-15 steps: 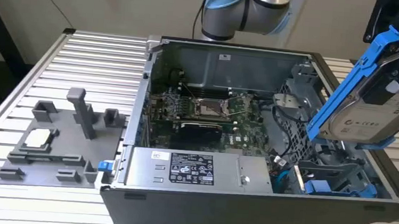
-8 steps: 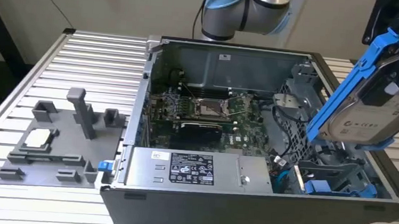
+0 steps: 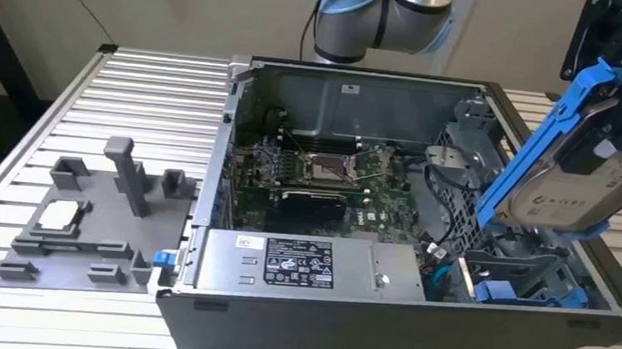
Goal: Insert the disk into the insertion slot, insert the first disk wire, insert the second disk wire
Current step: 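Insert the disk into the insertion slot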
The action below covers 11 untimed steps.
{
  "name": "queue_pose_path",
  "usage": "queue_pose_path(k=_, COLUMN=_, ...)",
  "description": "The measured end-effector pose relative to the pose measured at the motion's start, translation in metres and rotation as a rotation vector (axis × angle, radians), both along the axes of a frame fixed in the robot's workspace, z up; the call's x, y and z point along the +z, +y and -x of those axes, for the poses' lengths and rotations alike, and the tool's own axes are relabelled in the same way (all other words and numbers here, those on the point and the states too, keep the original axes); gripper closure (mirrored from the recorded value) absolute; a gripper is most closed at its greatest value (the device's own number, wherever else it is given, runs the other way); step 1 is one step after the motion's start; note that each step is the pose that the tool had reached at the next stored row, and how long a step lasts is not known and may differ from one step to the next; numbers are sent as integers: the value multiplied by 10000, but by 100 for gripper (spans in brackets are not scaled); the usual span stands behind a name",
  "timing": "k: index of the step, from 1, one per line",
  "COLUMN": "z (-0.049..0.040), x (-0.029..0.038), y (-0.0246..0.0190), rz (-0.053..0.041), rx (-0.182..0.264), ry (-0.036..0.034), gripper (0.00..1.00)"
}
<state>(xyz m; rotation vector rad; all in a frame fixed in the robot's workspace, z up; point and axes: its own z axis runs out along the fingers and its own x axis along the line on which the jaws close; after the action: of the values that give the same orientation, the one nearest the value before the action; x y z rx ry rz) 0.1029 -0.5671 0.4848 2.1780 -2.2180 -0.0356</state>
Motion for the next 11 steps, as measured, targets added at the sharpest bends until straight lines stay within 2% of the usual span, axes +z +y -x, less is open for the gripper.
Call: queue_pose_path(k=11, z=-117, x=-138, y=-24, rz=3, rx=10, ry=0, gripper=67)
